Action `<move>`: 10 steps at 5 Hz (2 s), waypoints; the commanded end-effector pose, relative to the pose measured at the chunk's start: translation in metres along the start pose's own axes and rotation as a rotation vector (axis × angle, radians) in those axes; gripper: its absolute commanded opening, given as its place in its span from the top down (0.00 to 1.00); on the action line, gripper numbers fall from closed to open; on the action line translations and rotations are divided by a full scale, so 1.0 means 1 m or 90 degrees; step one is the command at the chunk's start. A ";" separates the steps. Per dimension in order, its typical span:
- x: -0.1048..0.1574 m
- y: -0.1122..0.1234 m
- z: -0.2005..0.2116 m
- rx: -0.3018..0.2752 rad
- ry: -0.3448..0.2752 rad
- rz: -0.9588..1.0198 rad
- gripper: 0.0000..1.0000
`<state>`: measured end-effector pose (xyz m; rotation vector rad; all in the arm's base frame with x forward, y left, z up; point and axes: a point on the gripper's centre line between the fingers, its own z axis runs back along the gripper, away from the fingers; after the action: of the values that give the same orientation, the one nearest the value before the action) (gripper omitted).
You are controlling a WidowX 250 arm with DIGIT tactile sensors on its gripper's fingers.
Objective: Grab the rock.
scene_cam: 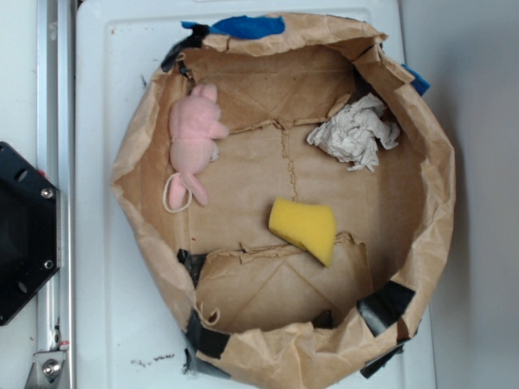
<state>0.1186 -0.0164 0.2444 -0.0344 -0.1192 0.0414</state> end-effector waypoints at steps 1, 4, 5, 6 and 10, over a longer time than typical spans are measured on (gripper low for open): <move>0.000 0.000 0.000 0.000 0.000 0.000 0.00; 0.075 0.017 -0.017 -0.034 -0.026 0.093 0.00; 0.096 0.006 -0.032 -0.027 -0.022 -0.006 0.00; 0.114 0.000 -0.042 -0.020 -0.037 -0.169 0.00; 0.135 0.031 -0.066 -0.038 -0.097 -0.496 0.00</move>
<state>0.2600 0.0223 0.1858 -0.0712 -0.2586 -0.7197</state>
